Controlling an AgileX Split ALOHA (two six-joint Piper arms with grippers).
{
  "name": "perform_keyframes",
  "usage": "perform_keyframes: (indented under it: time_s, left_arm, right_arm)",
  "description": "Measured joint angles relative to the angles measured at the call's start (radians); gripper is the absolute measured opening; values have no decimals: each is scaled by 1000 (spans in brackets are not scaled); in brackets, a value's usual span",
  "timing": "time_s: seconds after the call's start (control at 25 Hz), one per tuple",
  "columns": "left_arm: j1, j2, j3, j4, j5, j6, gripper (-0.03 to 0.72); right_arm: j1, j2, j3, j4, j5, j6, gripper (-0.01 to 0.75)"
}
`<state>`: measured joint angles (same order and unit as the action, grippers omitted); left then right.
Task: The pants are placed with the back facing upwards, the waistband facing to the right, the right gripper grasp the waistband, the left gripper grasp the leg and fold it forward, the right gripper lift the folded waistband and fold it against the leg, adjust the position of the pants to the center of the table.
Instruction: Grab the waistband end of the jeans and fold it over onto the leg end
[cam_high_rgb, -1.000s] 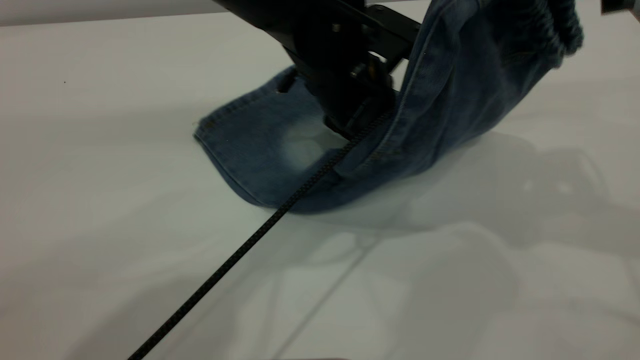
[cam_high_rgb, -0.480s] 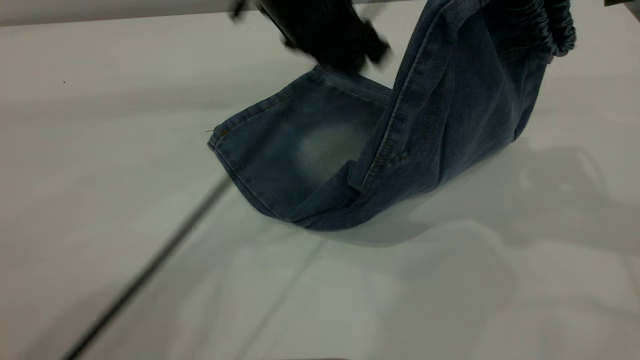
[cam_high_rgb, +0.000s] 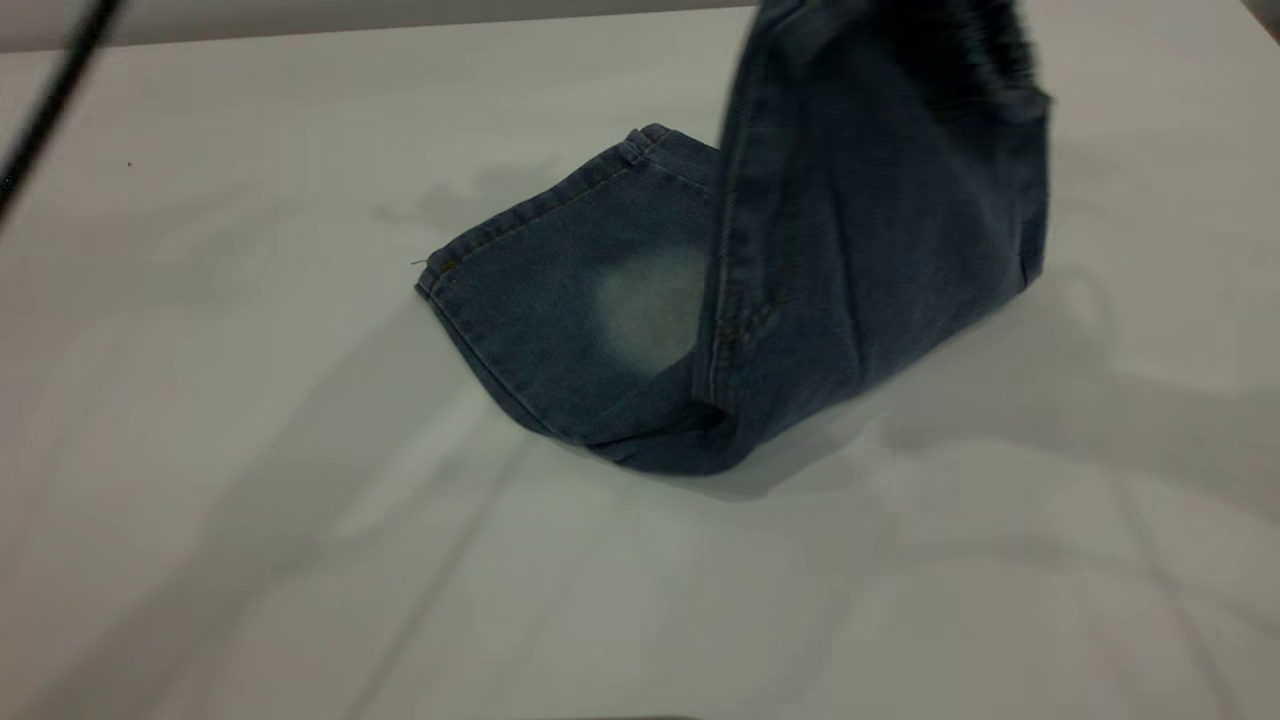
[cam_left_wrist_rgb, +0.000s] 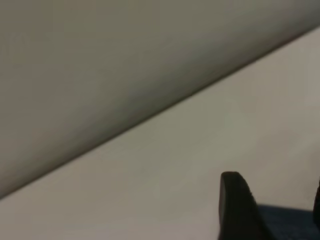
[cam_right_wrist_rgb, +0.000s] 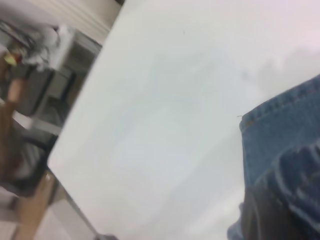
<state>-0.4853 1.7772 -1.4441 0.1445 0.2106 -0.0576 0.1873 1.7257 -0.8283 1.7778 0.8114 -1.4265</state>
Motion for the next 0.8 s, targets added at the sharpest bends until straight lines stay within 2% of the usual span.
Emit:
perform_keyframes:
  time_s: [0.32,0.48,0.6,0.8]
  left_arm:
    - [0,-49,1,0,61,2,317]
    - [0,-49,1,-1,103,2,317]
    - [0,-49,1,-1,129,2,317]
    - [0,-49,1,-1,158,2,317]
  right_arm:
    - [159,267,-235,11,-106,-17,59]
    - [213,410,-351,12,-145,-17,120]
    - [233,478,-422,-23,-164,17,248]
    - [232,496,-474,-133,-150,120,550]
